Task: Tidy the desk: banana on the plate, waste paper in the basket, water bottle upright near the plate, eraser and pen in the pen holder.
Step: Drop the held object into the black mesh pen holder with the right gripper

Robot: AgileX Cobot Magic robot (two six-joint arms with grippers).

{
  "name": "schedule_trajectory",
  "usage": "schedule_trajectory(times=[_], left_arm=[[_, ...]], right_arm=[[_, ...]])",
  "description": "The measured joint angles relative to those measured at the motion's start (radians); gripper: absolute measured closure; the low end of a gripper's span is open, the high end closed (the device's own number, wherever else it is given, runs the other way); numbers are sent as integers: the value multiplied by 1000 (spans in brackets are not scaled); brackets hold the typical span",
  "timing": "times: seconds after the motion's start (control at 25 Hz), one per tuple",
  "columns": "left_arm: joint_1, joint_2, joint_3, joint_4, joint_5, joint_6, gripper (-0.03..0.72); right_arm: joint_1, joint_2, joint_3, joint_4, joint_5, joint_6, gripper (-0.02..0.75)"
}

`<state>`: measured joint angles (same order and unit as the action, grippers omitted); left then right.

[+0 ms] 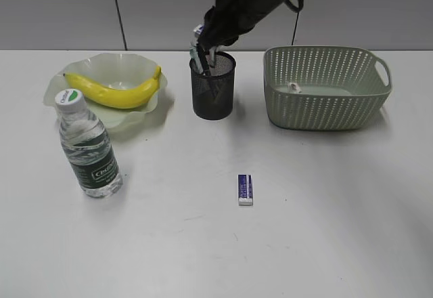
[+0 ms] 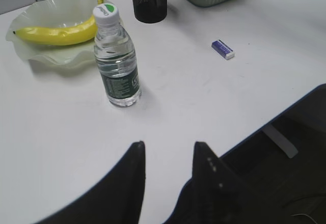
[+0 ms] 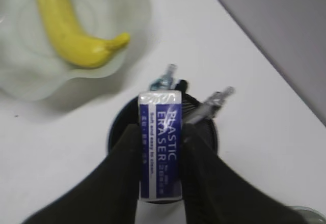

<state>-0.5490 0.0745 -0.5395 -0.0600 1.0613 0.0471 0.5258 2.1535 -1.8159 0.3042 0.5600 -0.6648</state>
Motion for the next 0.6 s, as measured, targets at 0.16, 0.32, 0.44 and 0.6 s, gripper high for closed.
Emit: schedule_trajectory(times=[0.16, 0.32, 0.44, 0.6], left_arm=[[0, 0, 0, 0, 0, 0, 450], [0, 0, 0, 1, 0, 0, 450], [0, 0, 0, 1, 0, 0, 450], [0, 0, 0, 3, 0, 0, 450]], right_arm=[[-38, 21, 0, -2, -81, 27, 545], [-40, 64, 0, -4, -118, 35, 545], [-40, 95, 1, -5, -118, 48, 517], [-40, 99, 1, -5, -119, 56, 365]])
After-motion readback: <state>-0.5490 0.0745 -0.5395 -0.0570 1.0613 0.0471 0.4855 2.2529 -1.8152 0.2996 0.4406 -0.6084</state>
